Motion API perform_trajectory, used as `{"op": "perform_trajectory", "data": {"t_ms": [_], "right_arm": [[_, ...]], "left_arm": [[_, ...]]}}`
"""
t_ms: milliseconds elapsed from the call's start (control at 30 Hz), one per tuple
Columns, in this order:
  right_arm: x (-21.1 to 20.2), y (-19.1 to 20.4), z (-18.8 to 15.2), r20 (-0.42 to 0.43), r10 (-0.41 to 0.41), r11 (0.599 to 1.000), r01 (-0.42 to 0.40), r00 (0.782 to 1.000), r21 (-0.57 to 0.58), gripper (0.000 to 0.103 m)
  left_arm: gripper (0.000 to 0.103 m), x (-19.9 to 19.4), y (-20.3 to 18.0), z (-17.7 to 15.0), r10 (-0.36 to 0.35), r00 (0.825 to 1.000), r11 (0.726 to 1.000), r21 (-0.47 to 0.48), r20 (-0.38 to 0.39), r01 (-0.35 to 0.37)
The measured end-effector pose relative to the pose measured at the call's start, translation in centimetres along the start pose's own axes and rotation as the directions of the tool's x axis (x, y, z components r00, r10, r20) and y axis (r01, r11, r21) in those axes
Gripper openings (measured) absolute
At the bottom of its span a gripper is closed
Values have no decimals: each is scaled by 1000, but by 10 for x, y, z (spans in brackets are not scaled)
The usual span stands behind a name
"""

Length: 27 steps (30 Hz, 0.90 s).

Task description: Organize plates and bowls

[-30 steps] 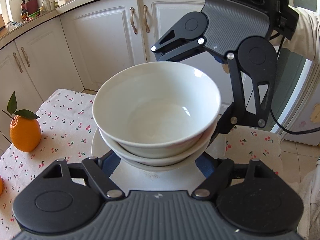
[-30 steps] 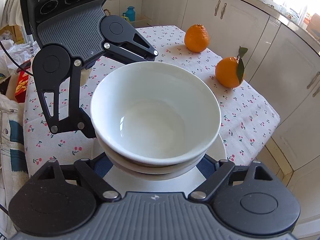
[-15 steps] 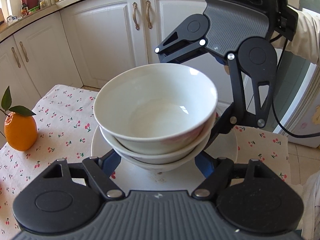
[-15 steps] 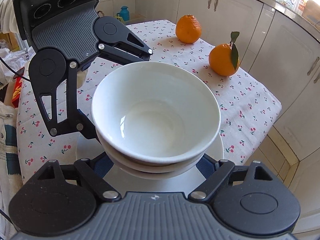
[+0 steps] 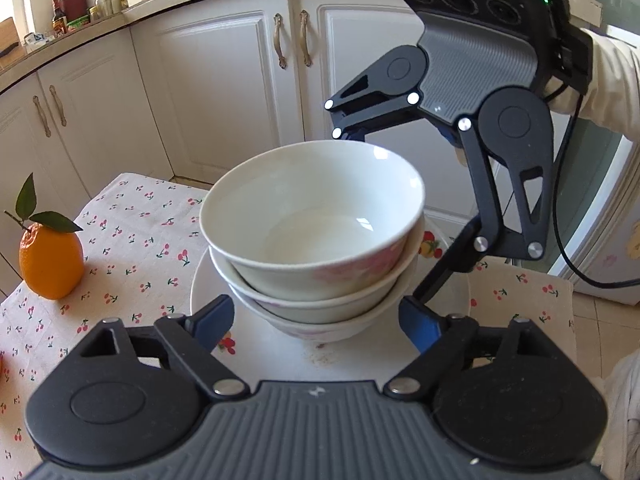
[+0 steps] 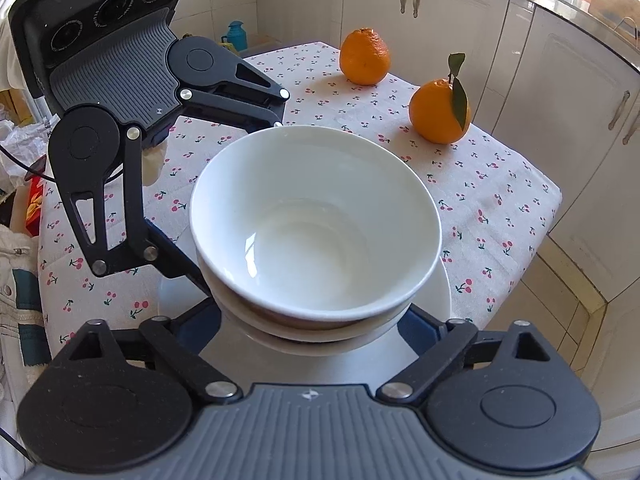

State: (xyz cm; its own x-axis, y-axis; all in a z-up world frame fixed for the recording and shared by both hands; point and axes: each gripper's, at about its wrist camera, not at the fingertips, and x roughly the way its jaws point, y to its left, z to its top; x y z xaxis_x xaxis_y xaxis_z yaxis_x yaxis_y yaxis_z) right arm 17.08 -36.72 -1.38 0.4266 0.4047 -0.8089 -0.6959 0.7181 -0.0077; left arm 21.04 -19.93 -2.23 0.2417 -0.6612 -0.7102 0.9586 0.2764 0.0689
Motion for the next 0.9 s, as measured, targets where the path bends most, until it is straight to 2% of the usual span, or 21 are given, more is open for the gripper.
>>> {"op": "perform_trajectory", "data": {"t_ms": [100, 233, 333, 433, 500, 600, 667, 767, 833, 900], "right_arm": [[-7, 5, -1, 12, -24, 998, 23, 1000, 64, 103], [-17, 22, -5, -10, -79, 985, 80, 997, 155, 103], [-24, 44, -7, -50, -153, 962, 161, 987, 219, 103], [-28, 66, -7, -100, -260, 919, 278, 960, 280, 103], [-30, 81, -8, -127, -327, 870, 351, 936, 348, 103], [-31, 100, -13, -143, -387, 789, 407, 911, 461, 103], [-32, 113, -17, -145, -419, 734, 428, 896, 528, 103], [-31, 132, -22, -133, -432, 661, 414, 892, 626, 103], [-30, 146, -22, -131, -443, 631, 412, 887, 657, 103], [-30, 161, -17, -139, -485, 605, 446, 864, 659, 103]], "left_arm": [[97, -11, -6, -3, 41, 999, 999, -17, 14, -41], [98, -33, -20, -14, 120, 992, 992, -39, 40, -119], [102, -53, -35, -24, 208, 975, 977, -70, 73, -203], [102, -73, -47, -37, 295, 950, 948, -157, 98, -278], [102, -85, -54, -44, 346, 933, 919, -236, 97, -316], [102, -103, -65, -54, 417, 903, 867, -344, 103, -361], [102, -113, -72, -60, 497, 866, 804, -404, 54, -436], [102, -122, -82, -70, 595, 802, 693, -472, -53, -546], [102, -133, -87, -77, 602, 795, 651, -534, -69, -539], [102, -143, -91, -81, 605, 793, 627, -569, -75, -532]]}}
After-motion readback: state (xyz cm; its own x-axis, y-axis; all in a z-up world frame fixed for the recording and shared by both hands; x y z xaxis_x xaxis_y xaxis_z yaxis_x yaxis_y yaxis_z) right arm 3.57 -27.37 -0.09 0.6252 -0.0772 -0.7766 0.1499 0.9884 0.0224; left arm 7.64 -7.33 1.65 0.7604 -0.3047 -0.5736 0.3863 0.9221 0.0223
